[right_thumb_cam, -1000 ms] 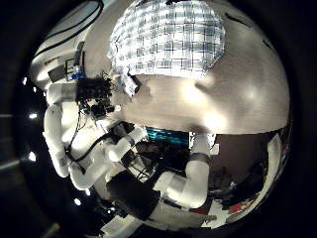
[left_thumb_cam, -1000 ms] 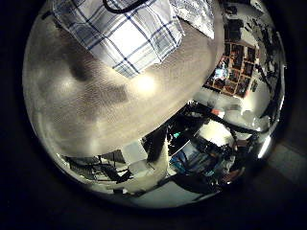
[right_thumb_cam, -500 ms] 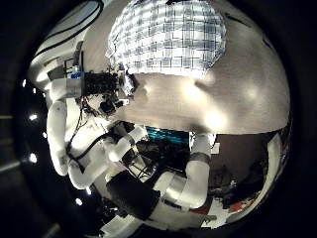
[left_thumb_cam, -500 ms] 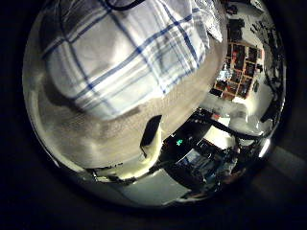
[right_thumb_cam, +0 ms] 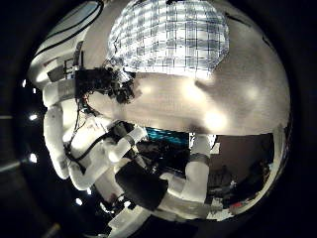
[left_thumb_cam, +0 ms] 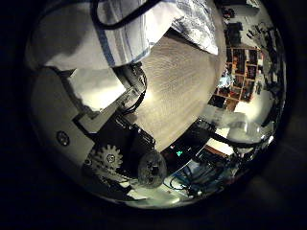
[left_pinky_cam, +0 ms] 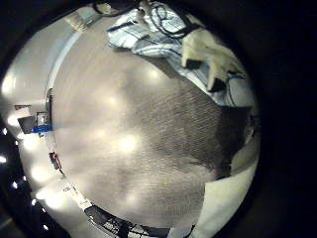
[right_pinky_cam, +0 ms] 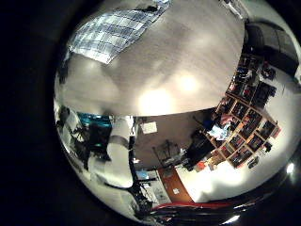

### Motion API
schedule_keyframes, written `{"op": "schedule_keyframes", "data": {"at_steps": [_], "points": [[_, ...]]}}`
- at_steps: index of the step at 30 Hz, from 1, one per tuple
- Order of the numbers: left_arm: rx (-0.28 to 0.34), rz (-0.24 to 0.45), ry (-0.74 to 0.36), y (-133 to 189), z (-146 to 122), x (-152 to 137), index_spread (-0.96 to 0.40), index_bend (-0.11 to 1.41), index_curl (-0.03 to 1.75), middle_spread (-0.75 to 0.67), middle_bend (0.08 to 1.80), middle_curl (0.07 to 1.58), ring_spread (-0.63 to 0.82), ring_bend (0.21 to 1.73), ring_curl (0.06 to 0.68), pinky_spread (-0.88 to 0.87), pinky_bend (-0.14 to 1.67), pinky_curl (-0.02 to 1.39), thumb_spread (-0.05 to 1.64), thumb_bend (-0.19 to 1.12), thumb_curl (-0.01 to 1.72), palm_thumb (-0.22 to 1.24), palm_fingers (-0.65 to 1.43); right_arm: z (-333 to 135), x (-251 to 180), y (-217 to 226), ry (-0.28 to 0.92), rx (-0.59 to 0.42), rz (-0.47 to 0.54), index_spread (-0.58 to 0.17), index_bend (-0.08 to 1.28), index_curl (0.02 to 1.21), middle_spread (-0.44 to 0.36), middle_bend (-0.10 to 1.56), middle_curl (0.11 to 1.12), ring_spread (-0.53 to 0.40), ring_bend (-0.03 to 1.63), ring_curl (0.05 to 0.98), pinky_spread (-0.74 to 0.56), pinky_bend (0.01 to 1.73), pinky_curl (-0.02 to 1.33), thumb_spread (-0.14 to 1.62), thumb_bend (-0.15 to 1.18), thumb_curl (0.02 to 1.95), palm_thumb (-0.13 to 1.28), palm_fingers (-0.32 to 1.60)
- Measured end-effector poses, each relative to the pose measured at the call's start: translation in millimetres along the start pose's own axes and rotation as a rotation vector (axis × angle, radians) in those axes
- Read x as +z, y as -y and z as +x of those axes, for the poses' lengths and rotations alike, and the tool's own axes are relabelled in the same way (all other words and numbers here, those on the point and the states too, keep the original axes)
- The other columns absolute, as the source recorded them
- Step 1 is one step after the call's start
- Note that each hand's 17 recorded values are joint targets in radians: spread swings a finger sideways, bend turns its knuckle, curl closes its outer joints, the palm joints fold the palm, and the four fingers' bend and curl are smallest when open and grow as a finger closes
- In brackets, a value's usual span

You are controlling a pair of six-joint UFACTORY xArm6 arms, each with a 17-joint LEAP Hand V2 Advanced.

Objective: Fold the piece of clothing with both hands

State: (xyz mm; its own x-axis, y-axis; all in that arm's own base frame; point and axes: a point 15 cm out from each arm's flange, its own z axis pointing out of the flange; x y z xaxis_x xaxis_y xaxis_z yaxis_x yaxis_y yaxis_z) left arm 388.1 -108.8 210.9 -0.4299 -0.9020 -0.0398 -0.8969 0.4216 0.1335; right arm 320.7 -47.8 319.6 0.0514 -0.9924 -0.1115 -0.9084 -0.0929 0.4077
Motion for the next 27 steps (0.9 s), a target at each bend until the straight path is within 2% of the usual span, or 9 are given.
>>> {"op": "schedule_keyframes", "data": {"at_steps": [3,6,11,14,20,27], "points": [[-0.002,-0.021,-0.003,-10.5,0.4,-17.3,-0.49,0.55,0.81,-0.42,1.04,0.77,-0.46,1.23,0.487,-0.56,0.92,0.51,1.07,0.06,0.47,0.71,1.22,-12.9,13.9,13.1,-0.015,-0.032,-0.032,-0.389,0.17,0.32,-0.07,0.32,0.39,-0.088,0.73,0.222,0.26,0.56,0.09,1.21,0.06,0.27,0.32,0.42],[-0.002,-0.007,-0.005,-15.7,1.9,-37.1,-0.54,0.61,0.87,-0.44,1.08,0.79,-0.46,1.26,0.497,-0.59,1.0,0.55,1.06,0.02,0.49,0.71,1.23,-26.7,24.0,37.4,-0.054,-0.079,0.0,-0.364,0.17,0.32,-0.092,0.36,0.41,-0.121,0.77,0.234,0.22,0.55,0.09,1.2,0.06,0.3,0.4,0.45],[-0.006,-0.014,-0.01,-22.7,2.4,-51.2,-0.59,0.65,0.94,-0.46,1.13,0.81,-0.46,1.31,0.507,-0.61,1.07,0.58,1.05,-0.01,0.51,0.72,1.19,-45.2,65.0,56.0,-0.09,-0.112,-0.003,-0.319,0.15,0.31,-0.119,0.41,0.44,-0.156,0.83,0.262,0.16,0.56,0.09,1.13,0.01,0.31,0.44,0.44],[-0.01,-0.036,-0.013,-29.6,1.1,-53.8,-0.61,0.66,0.97,-0.47,1.15,0.81,-0.45,1.32,0.509,-0.61,1.09,0.59,1.05,-0.02,0.52,0.72,1.18,-55.2,79.0,59.7,-0.113,-0.101,-0.006,-0.287,0.17,0.32,-0.109,0.41,0.44,-0.143,0.8,0.268,0.19,0.57,0.1,1.09,-0.04,0.31,0.39,0.34],[-0.017,-0.024,-0.006,-27.2,-4.9,-63.9,-0.65,0.66,1.02,-0.47,1.16,0.81,-0.45,1.34,0.507,-0.61,1.1,0.59,1.05,-0.02,0.53,0.72,1.17,-61.2,97.9,55.1,-0.275,-0.064,-0.04,-0.24,0.17,0.32,-0.096,0.41,0.45,-0.121,0.77,0.262,0.21,0.59,0.11,1.02,-0.04,0.29,0.25,0.29],[-0.018,-0.049,-0.01,-27.6,-8.1,-71.1,-0.67,0.65,1.06,-0.47,1.17,0.81,-0.45,1.35,0.502,-0.61,1.11,0.6,1.04,-0.02,0.55,0.7,1.16,-60.0,122.4,54.5,-0.29,-0.066,-0.055,-0.218,0.17,0.32,-0.09,0.4,0.45,-0.111,0.78,0.274,0.24,0.6,0.13,0.99,-0.03,0.29,0.22,0.26]]}}
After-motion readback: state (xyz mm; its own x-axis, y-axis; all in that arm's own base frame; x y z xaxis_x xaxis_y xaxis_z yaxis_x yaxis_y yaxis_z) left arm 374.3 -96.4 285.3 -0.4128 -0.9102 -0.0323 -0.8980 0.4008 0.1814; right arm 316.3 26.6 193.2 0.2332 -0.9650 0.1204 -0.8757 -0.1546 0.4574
